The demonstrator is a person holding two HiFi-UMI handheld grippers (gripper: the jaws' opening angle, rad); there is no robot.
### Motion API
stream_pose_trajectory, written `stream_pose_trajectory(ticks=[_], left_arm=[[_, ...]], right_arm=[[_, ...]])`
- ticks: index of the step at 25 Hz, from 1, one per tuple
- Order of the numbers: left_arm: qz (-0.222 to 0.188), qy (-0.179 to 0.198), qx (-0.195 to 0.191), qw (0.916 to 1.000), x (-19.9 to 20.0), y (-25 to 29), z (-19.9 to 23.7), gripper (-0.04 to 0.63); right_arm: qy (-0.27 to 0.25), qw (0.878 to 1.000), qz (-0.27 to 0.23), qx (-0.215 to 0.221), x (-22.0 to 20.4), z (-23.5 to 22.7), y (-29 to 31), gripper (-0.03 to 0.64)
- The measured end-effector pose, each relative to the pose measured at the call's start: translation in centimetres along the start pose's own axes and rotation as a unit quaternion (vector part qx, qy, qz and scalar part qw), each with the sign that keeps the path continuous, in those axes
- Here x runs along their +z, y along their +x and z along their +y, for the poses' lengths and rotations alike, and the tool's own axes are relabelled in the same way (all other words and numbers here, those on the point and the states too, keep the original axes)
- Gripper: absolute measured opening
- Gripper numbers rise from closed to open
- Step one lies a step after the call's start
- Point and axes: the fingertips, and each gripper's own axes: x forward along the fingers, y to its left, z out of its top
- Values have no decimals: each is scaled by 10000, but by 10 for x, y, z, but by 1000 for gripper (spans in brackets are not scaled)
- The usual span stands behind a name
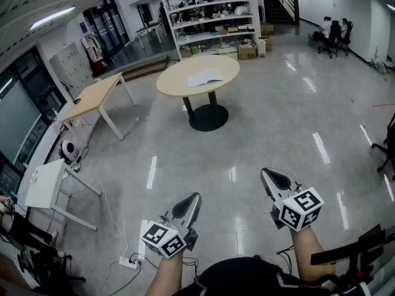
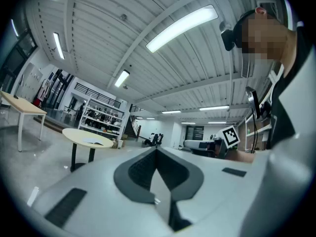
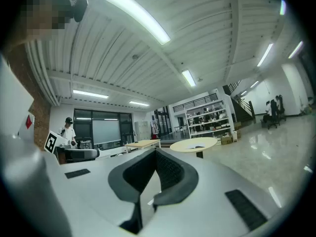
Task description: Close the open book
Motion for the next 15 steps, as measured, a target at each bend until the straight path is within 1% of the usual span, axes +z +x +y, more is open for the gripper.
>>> stream_pose_trajectory(ticks=[6, 12, 15], left_arm=[[40, -53, 74, 10000, -3, -4, 6, -9], [-69, -138, 278, 9995, -1, -7, 14, -9], [-35, -117, 268, 9996, -2, -6, 16, -9]], right_arm=[[0, 10000, 8, -70, -3, 2, -1, -2], [-9, 10000, -5, -66, -2, 2, 0, -2], [10, 10000, 4, -91, -3, -1, 2, -2]])
